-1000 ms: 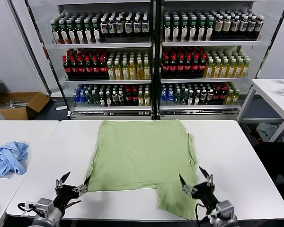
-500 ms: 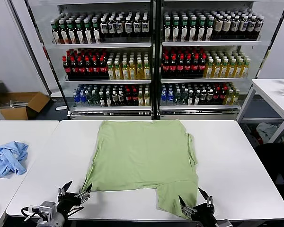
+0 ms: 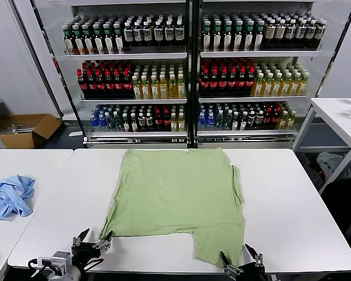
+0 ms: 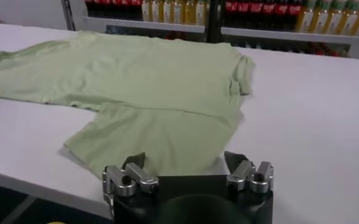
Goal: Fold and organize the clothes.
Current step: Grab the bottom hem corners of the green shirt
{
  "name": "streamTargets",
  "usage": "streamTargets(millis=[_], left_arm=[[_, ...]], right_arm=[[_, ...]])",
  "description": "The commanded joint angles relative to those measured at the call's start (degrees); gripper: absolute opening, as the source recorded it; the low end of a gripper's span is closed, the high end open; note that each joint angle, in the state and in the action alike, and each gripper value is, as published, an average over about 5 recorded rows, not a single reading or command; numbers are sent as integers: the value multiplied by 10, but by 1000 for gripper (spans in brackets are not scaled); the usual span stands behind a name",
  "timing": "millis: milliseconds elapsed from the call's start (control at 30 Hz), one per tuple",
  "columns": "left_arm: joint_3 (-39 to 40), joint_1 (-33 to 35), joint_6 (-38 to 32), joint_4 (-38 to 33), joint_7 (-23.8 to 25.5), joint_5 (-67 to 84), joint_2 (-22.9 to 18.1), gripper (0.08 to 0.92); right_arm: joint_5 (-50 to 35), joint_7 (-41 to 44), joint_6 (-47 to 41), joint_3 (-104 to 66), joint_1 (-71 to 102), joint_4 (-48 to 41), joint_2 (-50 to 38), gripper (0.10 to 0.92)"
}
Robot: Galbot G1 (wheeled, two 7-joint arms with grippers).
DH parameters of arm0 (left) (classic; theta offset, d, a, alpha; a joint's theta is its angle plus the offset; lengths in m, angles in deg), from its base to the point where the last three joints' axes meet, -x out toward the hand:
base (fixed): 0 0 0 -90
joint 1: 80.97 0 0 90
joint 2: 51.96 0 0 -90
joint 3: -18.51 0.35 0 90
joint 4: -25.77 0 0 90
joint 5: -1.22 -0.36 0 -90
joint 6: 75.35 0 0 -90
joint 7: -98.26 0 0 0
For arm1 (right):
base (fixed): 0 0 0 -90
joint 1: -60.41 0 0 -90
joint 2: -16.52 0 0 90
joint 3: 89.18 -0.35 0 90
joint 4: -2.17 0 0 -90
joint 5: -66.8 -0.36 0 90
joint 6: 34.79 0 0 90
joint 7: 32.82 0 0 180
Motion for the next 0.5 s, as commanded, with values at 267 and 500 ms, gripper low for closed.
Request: streamTargets(millis=[267, 500], left_arm=[[16, 1, -5, 1, 11, -23, -6, 376], [19, 0, -10, -1, 16, -29, -7, 177]], right_arm=[[-18, 4, -3, 11, -13, -16, 1, 316], [-22, 20, 4, -3, -15, -11, -5, 134]])
